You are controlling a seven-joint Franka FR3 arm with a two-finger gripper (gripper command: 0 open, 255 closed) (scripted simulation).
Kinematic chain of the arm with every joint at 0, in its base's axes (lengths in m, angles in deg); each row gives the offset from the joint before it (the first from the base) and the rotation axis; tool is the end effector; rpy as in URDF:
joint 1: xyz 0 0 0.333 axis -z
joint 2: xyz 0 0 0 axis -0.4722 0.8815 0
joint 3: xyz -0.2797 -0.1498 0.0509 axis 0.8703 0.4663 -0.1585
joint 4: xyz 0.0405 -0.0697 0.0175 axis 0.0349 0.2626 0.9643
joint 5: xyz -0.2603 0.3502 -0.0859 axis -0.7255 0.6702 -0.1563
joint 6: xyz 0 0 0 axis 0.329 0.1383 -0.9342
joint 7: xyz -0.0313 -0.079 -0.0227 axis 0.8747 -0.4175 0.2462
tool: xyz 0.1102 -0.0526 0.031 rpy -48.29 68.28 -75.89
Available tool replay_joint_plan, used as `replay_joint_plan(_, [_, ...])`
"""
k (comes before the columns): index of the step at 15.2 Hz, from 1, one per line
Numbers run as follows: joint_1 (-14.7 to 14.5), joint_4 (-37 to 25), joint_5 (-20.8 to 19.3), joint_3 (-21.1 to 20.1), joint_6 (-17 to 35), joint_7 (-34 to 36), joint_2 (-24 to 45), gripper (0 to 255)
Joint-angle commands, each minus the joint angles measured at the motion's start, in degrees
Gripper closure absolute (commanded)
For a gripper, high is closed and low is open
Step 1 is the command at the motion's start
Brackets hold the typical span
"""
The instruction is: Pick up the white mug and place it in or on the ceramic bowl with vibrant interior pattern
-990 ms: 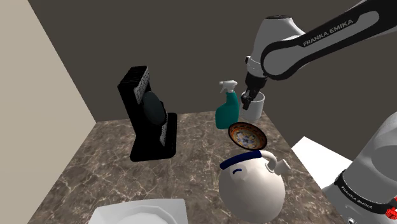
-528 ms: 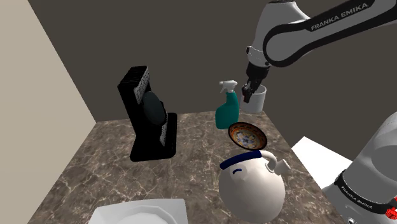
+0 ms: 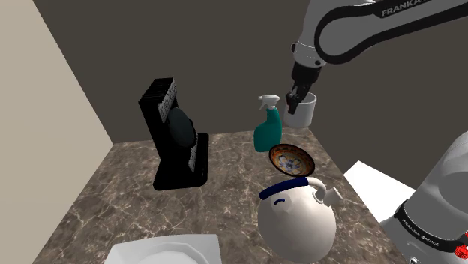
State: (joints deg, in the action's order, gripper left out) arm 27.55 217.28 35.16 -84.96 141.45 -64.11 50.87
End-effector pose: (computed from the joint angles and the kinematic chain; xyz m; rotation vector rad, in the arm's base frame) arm 0.4460 0.0653 0.4355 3.1089 0.3169 0.2532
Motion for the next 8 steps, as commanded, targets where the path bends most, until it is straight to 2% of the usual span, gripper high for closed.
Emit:
replay_joint_plan(1, [-1.18,0.22,0.8,-1.86,-1.66,2.46,-1.96,255])
replay_joint_plan(8, [-5.77,0.41,4.42,-9.05,-6.57,11.68,-7.46,255])
